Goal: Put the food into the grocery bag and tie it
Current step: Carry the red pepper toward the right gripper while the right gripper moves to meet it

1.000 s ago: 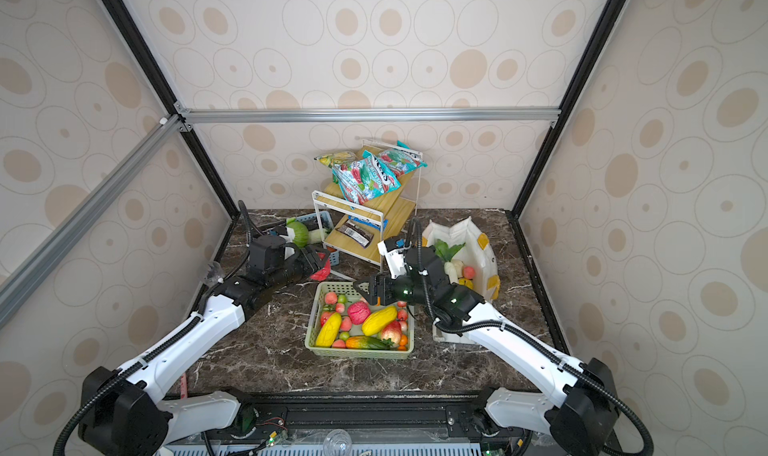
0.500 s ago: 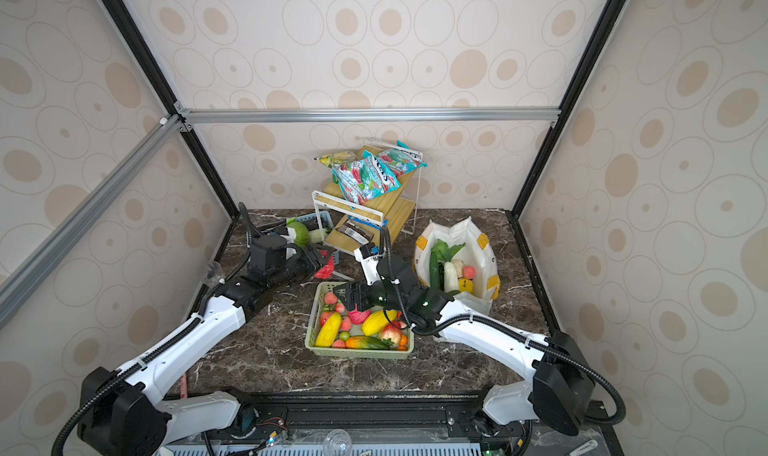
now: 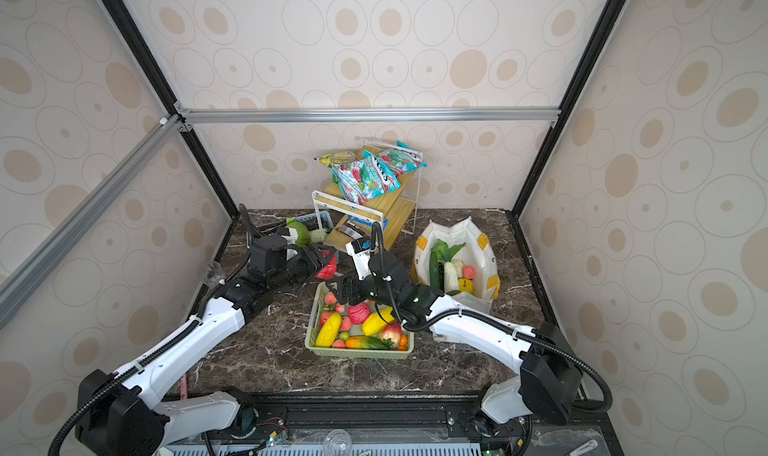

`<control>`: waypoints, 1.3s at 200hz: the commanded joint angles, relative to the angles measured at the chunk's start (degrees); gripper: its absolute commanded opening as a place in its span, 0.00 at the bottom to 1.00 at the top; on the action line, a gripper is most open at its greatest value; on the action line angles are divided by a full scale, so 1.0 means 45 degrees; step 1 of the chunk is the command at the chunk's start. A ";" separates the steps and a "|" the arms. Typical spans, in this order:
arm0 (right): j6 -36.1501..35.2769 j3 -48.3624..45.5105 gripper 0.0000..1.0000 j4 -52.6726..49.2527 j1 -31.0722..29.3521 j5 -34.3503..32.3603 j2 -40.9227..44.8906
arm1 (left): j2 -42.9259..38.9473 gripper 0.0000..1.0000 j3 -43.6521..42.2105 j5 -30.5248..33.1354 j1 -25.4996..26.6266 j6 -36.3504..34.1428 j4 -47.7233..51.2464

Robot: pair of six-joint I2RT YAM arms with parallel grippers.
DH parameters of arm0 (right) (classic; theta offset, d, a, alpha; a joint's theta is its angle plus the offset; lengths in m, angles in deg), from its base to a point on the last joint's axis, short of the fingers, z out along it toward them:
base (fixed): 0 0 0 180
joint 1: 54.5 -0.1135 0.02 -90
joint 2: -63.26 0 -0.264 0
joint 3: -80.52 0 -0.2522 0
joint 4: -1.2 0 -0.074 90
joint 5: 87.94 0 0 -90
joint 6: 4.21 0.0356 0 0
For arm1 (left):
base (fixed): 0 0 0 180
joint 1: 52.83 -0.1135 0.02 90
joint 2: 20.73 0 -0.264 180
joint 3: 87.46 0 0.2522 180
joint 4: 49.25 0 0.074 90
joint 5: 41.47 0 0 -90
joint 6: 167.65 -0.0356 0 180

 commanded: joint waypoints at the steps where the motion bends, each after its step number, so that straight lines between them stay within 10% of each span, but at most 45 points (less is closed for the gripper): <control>1: -0.0307 0.0405 0.74 0.0474 -0.0077 0.0141 -0.0088 | -0.0317 0.62 0.0589 -0.0170 0.0174 0.0346 -0.0429; 45: -0.0178 0.0887 0.72 0.0127 -0.0084 0.0528 -0.0353 | -0.0317 0.63 0.0567 -0.0206 0.0175 0.0093 -0.0493; 119: 0.4962 0.1181 0.74 -0.1136 0.0345 0.0329 0.0018 | -0.0510 0.62 0.0343 -0.0262 0.0182 -0.0749 -0.1208; 260: 1.0084 -0.1894 0.69 0.5868 0.1105 0.0870 0.0223 | -0.0415 0.61 -0.0085 -0.0716 0.0054 0.0034 -0.1984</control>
